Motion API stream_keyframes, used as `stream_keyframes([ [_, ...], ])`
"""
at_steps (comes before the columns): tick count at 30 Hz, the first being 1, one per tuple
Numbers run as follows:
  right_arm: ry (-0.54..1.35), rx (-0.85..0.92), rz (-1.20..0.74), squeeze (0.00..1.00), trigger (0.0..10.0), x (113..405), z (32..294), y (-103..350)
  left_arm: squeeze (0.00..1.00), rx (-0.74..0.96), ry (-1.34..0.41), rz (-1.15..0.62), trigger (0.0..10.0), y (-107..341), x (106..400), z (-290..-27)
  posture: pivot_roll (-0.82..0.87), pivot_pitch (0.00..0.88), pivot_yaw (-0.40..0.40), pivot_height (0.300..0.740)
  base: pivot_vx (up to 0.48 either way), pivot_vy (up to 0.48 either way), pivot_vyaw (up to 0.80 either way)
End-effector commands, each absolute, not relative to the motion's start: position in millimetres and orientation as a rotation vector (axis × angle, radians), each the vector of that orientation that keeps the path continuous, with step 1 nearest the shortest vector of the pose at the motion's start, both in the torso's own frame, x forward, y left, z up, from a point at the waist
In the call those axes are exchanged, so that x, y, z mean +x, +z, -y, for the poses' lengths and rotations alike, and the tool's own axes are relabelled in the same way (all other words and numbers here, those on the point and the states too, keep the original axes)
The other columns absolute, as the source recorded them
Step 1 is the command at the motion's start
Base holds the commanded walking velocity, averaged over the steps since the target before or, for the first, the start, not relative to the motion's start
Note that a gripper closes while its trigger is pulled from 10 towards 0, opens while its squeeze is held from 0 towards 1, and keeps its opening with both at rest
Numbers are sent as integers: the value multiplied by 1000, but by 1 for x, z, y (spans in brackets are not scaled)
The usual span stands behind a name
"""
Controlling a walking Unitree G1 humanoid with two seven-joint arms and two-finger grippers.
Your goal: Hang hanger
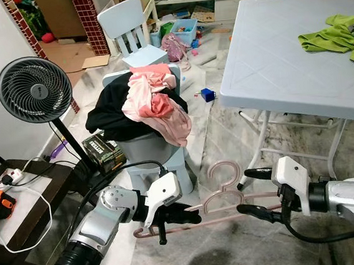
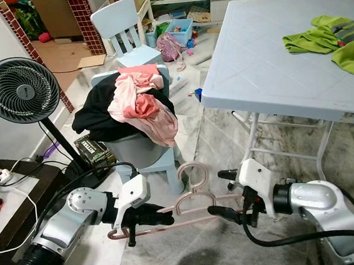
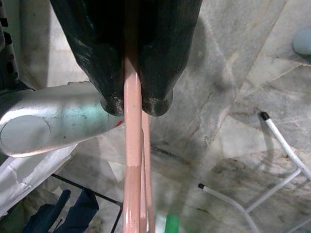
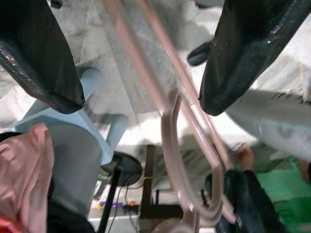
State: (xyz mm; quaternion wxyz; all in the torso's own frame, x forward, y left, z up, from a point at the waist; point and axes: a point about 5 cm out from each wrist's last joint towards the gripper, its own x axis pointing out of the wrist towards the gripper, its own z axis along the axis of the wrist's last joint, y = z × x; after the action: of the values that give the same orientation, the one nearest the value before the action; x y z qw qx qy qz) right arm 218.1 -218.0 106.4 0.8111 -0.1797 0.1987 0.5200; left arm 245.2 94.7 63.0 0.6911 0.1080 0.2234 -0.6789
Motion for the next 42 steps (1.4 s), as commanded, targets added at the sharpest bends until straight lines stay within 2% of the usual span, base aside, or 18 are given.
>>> stream_keyframes([
  [1, 1150, -410, -448, 0, 0, 218, 220, 108, 0, 280, -1536, -480, 10000, 70, 248, -96, -114, 0, 97, 740, 0, 0, 0],
  [12, 1211, -563, -531, 0, 0, 220, 219, 94, 0, 307, -1547, -470, 10000, 70, 249, -96, -111, 0, 100, 740, 0, 0, 0],
  [42, 1231, -614, -576, 0, 0, 225, 226, 91, 0, 345, -1567, -489, 10000, 63, 245, -95, -110, 0, 100, 740, 0, 0, 0],
])
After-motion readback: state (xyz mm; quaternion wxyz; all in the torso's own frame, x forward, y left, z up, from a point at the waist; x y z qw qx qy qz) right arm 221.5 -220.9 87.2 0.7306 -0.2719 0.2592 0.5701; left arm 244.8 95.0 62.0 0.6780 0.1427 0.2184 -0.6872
